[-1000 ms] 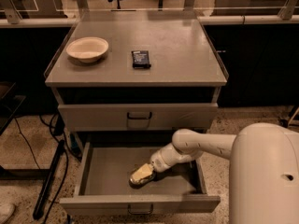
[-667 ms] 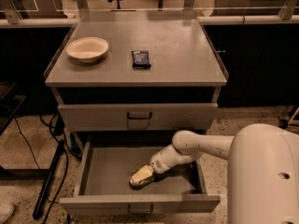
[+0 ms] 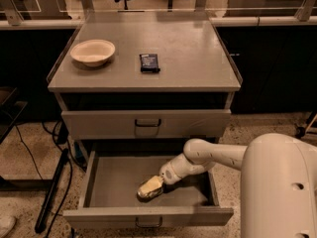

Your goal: Place 7up can into middle drawer

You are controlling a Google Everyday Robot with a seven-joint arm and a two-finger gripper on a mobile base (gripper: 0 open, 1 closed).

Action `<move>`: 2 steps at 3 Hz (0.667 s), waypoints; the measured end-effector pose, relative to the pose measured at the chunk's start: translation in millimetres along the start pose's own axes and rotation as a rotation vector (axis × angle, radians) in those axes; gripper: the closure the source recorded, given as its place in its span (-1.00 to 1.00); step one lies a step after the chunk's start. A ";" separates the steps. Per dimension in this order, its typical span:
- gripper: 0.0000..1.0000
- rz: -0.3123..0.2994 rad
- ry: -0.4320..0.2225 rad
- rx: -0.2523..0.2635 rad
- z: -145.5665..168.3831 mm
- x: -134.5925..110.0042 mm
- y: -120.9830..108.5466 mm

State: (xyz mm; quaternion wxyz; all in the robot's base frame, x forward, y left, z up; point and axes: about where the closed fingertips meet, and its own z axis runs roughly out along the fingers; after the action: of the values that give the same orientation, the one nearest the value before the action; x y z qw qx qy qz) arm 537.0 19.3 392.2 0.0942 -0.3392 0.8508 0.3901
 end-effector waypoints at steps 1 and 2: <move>0.62 0.000 0.000 0.000 0.0 0.0 0.0; 0.15 0.000 0.000 0.000 0.0 0.0 0.0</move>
Offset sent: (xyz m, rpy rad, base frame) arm 0.0000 0.0000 0.0000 0.0000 0.0000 0.0000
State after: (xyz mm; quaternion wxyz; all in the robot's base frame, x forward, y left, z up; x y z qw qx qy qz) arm 537.0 19.3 392.2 0.0942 -0.3392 0.8508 0.3901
